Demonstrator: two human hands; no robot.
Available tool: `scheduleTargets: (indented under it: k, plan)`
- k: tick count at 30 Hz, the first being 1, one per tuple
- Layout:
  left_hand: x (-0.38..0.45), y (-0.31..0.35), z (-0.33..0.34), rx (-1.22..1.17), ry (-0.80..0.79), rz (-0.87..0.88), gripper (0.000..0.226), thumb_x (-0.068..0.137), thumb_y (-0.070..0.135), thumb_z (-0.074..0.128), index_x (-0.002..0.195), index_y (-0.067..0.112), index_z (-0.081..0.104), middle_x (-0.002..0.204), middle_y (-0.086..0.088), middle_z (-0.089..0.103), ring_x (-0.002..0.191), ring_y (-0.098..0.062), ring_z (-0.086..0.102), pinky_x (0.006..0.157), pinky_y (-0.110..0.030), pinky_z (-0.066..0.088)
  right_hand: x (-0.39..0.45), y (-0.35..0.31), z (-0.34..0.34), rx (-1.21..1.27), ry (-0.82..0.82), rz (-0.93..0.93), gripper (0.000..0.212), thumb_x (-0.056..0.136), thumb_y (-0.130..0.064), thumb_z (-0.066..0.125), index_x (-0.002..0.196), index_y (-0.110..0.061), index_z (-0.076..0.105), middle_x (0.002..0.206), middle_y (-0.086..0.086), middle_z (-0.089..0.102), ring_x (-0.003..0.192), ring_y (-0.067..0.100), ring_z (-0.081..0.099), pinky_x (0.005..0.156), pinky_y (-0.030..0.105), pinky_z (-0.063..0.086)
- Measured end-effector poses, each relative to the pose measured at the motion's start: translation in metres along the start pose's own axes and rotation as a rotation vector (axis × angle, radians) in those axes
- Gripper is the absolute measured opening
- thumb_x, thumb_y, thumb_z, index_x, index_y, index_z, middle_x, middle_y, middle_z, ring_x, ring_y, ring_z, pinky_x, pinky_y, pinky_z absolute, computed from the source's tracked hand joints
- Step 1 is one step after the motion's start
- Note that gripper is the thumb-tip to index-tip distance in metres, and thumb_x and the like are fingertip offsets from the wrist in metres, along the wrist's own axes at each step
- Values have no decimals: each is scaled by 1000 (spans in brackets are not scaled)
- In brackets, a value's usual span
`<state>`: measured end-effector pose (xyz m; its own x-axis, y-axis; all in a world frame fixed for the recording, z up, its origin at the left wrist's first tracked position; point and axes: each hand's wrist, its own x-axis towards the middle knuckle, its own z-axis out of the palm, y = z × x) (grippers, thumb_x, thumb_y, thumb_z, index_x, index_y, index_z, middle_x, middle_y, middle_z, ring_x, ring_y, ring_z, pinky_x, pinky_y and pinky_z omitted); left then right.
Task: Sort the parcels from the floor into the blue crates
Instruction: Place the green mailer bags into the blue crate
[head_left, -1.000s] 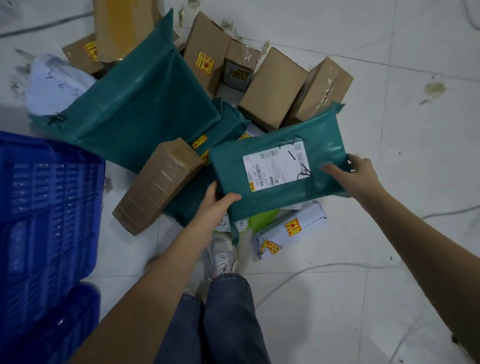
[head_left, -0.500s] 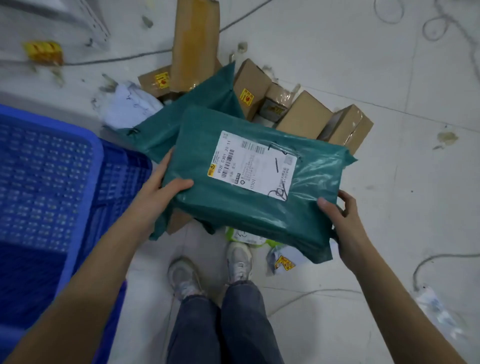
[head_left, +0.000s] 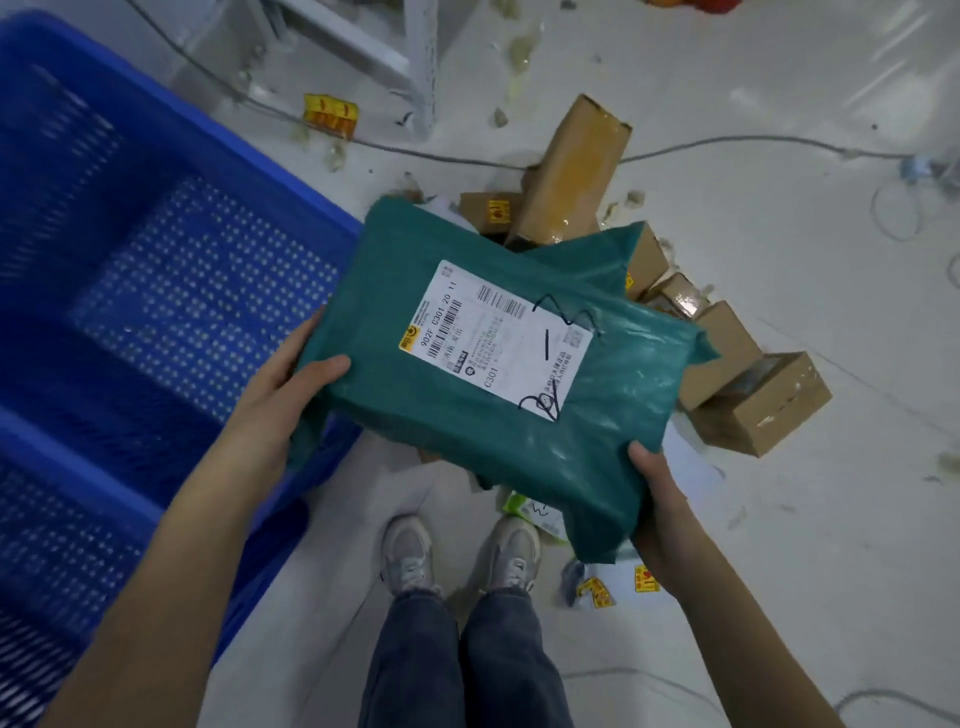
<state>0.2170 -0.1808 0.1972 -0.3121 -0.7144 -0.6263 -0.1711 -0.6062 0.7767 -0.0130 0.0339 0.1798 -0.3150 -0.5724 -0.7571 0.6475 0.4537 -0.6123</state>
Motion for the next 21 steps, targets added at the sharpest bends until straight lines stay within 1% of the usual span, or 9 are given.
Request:
scheduleTargets:
  k: [2, 4, 7, 9, 11, 13, 15, 19, 21]
  plan:
    - [-10, -1, -23, -57, 49, -3, 37, 92, 10, 52, 114, 38, 59, 103, 21, 70, 95, 4, 66, 83, -13, 52, 3, 2, 22, -58, -37, -16, 99, 51, -52, 84, 137, -27, 42, 128, 0, 63, 107, 15, 67, 75, 24, 57]
    - [-23, -4, -45, -103, 92, -8, 39, 89, 13, 56, 119, 38, 57, 106, 21, 69, 98, 3, 65, 84, -15, 51, 7, 6, 43, -129, -34, -36, 87, 65, -43, 76, 142, -28, 37, 132, 0, 60, 107, 14, 66, 76, 23, 57]
    - [-45, -12, -81, -186, 169, 4, 46, 84, 17, 60, 127, 33, 55, 112, 18, 68, 105, 0, 63, 90, -18, 48, 9, 6, 80, -246, -68, -38, 115, 42, -62, 85, 142, -34, 36, 128, -9, 61, 103, 7, 67, 72, 18, 56]
    - [-59, -19, -107, -240, 216, 18, 48, 88, 13, 58, 131, 31, 53, 120, 15, 66, 113, -5, 60, 98, -24, 44, 11, 4, 106, -316, -104, -78, 113, 34, -66, 84, 136, -40, 43, 131, -10, 58, 108, 5, 64, 75, 18, 55]
    - [-74, -25, -133, -288, 245, 41, 51, 85, 14, 59, 131, 32, 53, 120, 17, 66, 112, -3, 61, 95, -23, 49, 14, 2, 135, -372, -155, -98, 96, 39, -65, 83, 127, -46, 49, 133, -12, 55, 114, 6, 59, 86, 25, 52]
    - [-87, -33, -159, -347, 303, 61, 55, 74, 21, 64, 126, 35, 54, 117, 19, 67, 108, -1, 63, 89, -19, 53, 19, 4, 165, -423, -223, -95, 92, 50, -58, 80, 134, -45, 44, 133, -15, 55, 117, 7, 56, 100, 34, 45]
    - [-98, -43, -184, -435, 394, 66, 63, 71, 21, 65, 131, 32, 51, 124, 16, 63, 112, -4, 60, 92, -23, 51, 22, 10, 195, -518, -278, -104, 83, 60, -54, 76, 135, -47, 42, 135, -16, 55, 123, 11, 53, 104, 37, 41]
    - [-119, -62, -229, -575, 542, 97, 53, 90, 7, 53, 138, 29, 46, 123, 14, 62, 108, -3, 60, 84, -20, 55, 20, 29, 260, -599, -373, -64, 67, 76, -39, 64, 138, -45, 38, 133, -16, 55, 118, 9, 56, 75, 20, 53]
    - [-132, -71, -251, -619, 614, 102, 51, 92, 7, 52, 137, 30, 46, 120, 16, 63, 104, -1, 62, 79, -16, 56, 18, 43, 291, -645, -402, -49, 63, 84, -33, 61, 141, -43, 35, 135, -16, 53, 118, 8, 55, 75, 21, 51]
